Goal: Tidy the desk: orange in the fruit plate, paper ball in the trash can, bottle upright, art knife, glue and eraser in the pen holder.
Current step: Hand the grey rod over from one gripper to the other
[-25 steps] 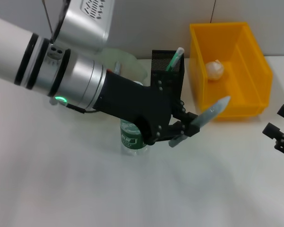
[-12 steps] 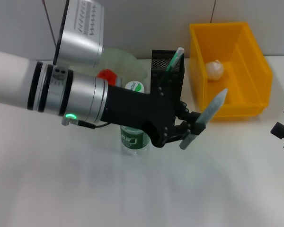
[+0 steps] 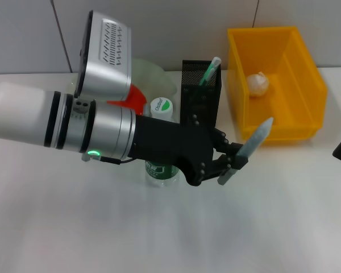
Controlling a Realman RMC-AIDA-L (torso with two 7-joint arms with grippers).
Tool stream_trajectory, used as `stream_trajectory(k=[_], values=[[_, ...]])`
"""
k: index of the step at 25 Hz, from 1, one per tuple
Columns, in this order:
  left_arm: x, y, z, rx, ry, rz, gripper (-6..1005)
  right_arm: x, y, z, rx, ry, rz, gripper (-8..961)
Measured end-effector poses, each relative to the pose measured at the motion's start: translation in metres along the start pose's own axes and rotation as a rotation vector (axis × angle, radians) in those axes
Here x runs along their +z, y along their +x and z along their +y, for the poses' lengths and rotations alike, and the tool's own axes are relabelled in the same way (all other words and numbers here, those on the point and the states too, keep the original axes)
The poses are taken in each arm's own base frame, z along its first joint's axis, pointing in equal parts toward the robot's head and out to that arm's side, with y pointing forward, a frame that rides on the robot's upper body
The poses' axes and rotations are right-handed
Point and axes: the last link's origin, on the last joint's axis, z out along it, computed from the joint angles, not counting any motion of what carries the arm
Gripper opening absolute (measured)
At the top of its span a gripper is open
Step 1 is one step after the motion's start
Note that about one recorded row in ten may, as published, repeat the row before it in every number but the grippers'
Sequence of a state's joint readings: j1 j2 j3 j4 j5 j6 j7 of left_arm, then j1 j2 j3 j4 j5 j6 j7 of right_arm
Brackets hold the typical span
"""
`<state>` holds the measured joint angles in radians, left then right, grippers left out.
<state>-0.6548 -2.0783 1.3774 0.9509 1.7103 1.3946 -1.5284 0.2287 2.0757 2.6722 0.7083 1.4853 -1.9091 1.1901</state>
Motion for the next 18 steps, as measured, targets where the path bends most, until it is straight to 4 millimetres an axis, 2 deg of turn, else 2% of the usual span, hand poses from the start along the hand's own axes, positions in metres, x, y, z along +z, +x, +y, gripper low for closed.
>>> stream_trajectory(k=[8,18], values=[[0.007,-0.009,0.001,-0.004,0.007,-0.005,142,0.015,-0.01,-0.002,0.004,-0.066,-0.016,708],[0.008,-0.008,0.002,-0.014,0.011,0.016,140,0.043,-0.013,-0.005,0.014,-0.139,-0.04,708]])
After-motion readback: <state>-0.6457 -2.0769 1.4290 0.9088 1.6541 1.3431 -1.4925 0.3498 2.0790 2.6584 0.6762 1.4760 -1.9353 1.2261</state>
